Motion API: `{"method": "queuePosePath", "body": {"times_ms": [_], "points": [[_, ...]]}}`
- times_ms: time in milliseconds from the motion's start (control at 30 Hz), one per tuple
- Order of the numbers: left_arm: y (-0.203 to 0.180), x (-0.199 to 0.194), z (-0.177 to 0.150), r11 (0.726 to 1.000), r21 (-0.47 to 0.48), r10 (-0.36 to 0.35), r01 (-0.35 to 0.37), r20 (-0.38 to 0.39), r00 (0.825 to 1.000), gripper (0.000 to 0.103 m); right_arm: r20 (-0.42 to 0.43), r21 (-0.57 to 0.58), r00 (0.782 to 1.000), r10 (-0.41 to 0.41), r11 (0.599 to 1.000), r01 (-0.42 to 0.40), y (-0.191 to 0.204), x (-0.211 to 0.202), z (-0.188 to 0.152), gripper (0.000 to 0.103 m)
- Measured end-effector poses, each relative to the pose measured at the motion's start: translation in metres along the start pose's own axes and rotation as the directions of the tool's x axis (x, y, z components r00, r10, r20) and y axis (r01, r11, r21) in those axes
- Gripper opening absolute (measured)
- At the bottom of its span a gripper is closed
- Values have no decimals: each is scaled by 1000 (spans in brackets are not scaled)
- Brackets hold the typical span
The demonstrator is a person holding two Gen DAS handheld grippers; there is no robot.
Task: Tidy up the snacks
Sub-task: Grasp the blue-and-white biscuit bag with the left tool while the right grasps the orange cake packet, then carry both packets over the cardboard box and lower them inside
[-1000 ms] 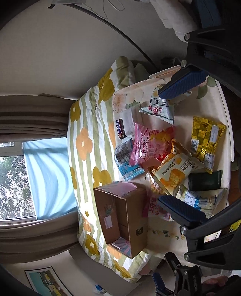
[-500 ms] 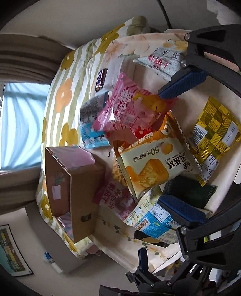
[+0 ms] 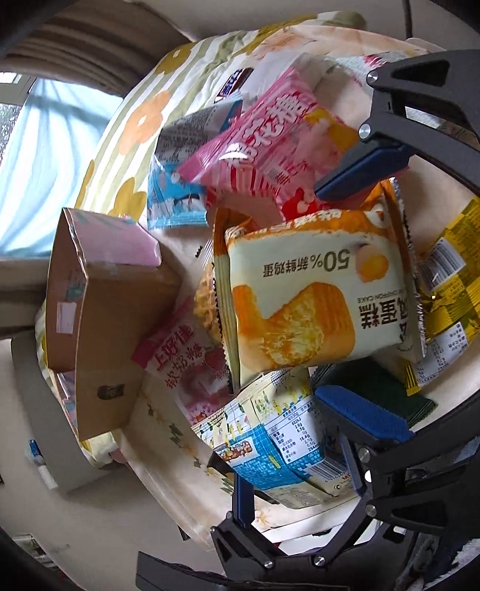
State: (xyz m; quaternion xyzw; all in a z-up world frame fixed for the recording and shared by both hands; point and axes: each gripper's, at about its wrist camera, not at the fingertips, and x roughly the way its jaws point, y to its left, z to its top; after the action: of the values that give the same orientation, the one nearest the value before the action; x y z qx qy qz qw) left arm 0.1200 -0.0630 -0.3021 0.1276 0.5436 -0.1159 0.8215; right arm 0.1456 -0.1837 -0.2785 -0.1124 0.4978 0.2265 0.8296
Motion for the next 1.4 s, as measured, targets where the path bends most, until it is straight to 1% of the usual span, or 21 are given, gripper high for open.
{"method": "queuePosePath", "body": {"times_ms": [100, 133, 167, 200, 233, 300, 333, 367, 567, 733, 900, 1000, 1067, 1267, 1333, 1400], "points": [[-2, 4, 2, 1000, -18, -6, 6, -17, 1000, 75, 1, -27, 1000, 18, 999, -18, 1, 6, 2, 90], [-1, 4, 3, 1000, -23, -3, 3, -20, 1000, 75, -6, -35, 1000, 23, 999, -23, 1, 8, 3, 84], [-1, 5, 4, 1000, -26, -3, 2, -23, 1000, 72, -13, -43, 1000, 17, 999, -17, 2, 10, 3, 78], [-2, 6, 5, 1000, -29, -7, 6, -25, 1000, 69, -21, -48, 1000, 16, 999, -17, 2, 12, 4, 75], [-2, 7, 7, 1000, -30, -6, 5, -26, 1000, 68, -25, -48, 999, 22, 999, -23, 2, 13, 3, 75], [-2, 7, 9, 999, -33, -7, 6, -24, 1000, 63, -23, -48, 999, 24, 999, -25, 2, 13, 3, 74], [-2, 8, 10, 999, -36, -8, 7, -23, 1000, 62, -25, -52, 999, 21, 998, -22, 2, 13, 3, 69], [-1, 6, 10, 999, -40, -9, 8, -21, 1000, 61, -27, -56, 999, 22, 998, -23, 3, 13, 3, 67], [2, 3, 17, 999, -52, 5, -6, -20, 1000, 56, -35, -40, 999, 32, 999, -33, 0, 9, 5, 63], [1, -14, 21, 997, -70, 30, -31, -4, 1000, 56, -22, -14, 999, 46, 999, -47, -4, -3, 9, 62], [0, -40, 32, 993, -103, 58, -54, 36, 998, 56, 6, 32, 998, 56, 998, -56, -12, -21, 20, 61], [5, -57, 43, 990, -122, 83, -73, 73, 994, 56, 36, 38, 997, 61, 997, -62, -15, -37, 32, 61], [12, -70, 47, 987, -141, 95, -81, 100, 990, 56, 63, 31, 997, 50, 998, -52, -16, -47, 41, 61], [39, -104, 76, 977, -182, 142, -109, 182, 973, 56, 127, 69, 991, 34, 997, -43, -23, -77, 78, 61], [52, -112, 86, 976, -189, 146, -107, 209, 967, 56, 147, 81, 989, 23, 996, -35, -23, -83, 91, 61], [67, -118, 97, 975, -201, 135, -89, 228, 964, 56, 165, 87, 986, -9, 996, -5, -20, -88, 104, 61]]}}
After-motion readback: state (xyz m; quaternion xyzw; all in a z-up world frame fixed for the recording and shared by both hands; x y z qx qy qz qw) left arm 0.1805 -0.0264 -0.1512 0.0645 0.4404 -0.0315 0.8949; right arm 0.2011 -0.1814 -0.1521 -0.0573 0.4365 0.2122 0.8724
